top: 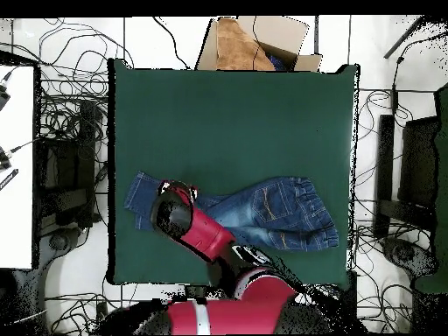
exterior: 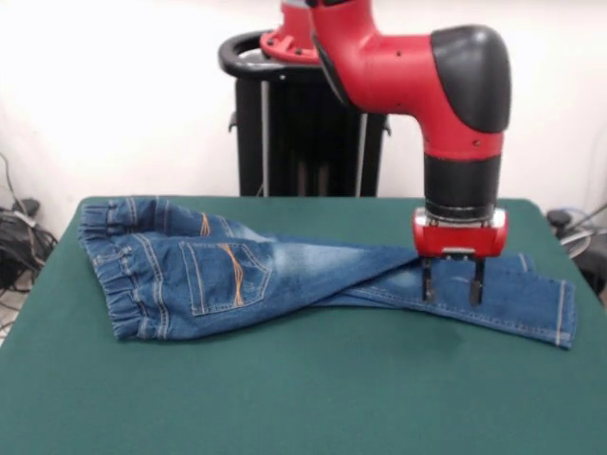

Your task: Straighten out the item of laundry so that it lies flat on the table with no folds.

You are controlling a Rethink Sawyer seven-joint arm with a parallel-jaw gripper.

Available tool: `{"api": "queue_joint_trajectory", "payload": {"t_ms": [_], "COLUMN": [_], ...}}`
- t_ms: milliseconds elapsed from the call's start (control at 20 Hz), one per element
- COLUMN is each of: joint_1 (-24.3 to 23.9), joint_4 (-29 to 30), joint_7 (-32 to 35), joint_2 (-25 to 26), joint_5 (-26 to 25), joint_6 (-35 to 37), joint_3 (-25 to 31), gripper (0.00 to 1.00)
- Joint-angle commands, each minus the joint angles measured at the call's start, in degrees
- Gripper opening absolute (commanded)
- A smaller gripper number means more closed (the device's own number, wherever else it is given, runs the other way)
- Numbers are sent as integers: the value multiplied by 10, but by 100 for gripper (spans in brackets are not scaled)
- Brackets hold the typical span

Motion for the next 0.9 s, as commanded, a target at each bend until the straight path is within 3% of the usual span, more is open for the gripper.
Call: {"api": "queue_joint_trajectory", "payload": {"t_ms": [50, 250, 400, 650, 900], "joint_1": [255, 216, 182, 102, 53], "joint_4": [-177, -149, -118, -78, -81], "joint_7": [117, 139, 127, 96, 106], "joint_2": [38, -3, -15, 7, 50], "joint_5": [107, 34, 11, -38, -84], "joint_6": [322, 324, 289, 185, 132], "joint_3": [-292, -271, -241, -163, -117], "gripper": [100, 100, 100, 100, 100]}}
